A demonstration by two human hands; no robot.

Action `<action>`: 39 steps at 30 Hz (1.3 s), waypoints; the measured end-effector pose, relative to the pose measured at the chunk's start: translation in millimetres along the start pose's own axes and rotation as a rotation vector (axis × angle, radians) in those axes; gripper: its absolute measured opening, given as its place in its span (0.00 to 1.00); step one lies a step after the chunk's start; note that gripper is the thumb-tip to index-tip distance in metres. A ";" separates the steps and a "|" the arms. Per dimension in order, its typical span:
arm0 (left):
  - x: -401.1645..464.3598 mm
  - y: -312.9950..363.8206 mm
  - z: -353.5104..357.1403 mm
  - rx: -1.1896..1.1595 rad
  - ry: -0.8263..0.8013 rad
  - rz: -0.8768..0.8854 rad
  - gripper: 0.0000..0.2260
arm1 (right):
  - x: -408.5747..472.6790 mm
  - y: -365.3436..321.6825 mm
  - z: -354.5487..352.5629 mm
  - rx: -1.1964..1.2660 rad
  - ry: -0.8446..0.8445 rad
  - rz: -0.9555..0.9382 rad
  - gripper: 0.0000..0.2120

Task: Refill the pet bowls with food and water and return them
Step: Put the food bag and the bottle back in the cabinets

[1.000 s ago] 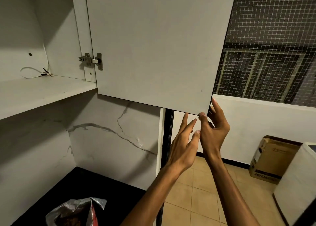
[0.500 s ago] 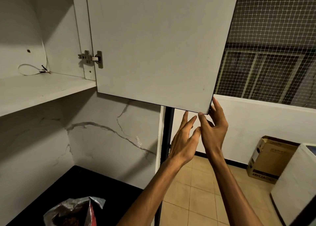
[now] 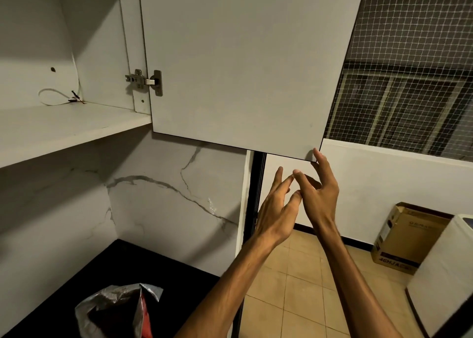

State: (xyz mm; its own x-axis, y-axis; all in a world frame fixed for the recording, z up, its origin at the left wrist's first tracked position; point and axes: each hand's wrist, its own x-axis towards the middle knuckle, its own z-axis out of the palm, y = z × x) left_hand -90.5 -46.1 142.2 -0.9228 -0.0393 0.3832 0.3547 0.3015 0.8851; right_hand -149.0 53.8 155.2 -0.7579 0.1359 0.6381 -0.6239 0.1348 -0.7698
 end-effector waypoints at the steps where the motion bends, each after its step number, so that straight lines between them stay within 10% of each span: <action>1: -1.5 -0.2 -1.0 -0.005 0.003 -0.004 0.27 | -0.3 1.6 0.2 -0.003 -0.002 0.004 0.31; 16: -39.7 -19.6 -40.7 -0.051 0.147 -0.075 0.29 | -50.4 -1.9 22.5 -0.023 -0.029 0.055 0.27; 39: -181.7 -94.1 -133.2 -0.038 0.490 -0.391 0.23 | -214.9 13.9 121.0 0.184 -0.589 0.354 0.14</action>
State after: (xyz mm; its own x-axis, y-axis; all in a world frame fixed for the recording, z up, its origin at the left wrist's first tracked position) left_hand 63.8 -194.3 24.4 -0.8126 -0.5746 0.0975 0.0176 0.1431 0.9896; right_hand -17.8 -92.3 5.2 -0.8656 -0.4191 0.2740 -0.3043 0.0058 -0.9525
